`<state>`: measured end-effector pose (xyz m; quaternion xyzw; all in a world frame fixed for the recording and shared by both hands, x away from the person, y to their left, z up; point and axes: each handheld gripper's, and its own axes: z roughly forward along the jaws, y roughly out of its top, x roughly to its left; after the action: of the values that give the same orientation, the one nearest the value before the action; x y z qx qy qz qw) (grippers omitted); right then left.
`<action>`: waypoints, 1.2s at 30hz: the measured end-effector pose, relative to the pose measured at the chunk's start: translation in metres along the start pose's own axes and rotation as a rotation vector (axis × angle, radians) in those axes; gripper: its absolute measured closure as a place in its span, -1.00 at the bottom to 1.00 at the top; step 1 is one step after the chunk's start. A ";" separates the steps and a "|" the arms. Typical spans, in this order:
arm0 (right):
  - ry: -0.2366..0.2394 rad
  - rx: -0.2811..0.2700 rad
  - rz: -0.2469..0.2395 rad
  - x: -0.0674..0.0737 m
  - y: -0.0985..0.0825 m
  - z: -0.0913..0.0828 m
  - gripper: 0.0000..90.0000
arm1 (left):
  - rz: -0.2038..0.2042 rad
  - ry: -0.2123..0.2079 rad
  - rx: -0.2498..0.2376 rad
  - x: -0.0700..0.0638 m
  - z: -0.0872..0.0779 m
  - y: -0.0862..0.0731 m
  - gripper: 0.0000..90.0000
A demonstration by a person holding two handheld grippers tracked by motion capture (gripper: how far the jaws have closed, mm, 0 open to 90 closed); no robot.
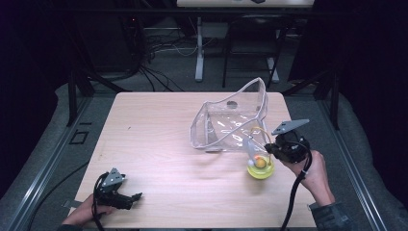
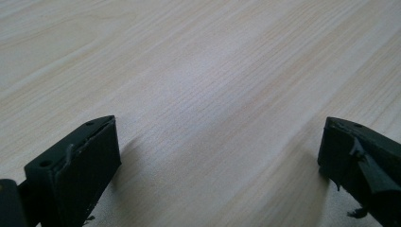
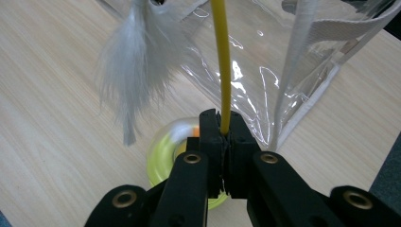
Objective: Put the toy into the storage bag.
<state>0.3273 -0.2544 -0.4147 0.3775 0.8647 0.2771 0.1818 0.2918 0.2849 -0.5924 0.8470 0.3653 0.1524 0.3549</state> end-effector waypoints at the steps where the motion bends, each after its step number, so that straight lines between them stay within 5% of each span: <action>1: 0.002 0.000 0.000 -0.001 0.000 -0.001 0.96 | -0.001 0.000 -0.001 0.000 0.000 0.000 -1.00; 13: -0.038 0.024 0.025 -0.018 0.001 -0.008 0.96 | 0.000 0.000 0.000 0.000 0.000 0.000 -1.00; 36: -0.089 0.161 0.025 -0.057 0.029 -0.029 0.96 | -0.001 0.000 0.000 0.000 0.000 0.000 -1.00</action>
<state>0.3656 -0.2910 -0.3683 0.4135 0.8705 0.1918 0.1854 0.2917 0.2849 -0.5924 0.8469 0.3655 0.1523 0.3551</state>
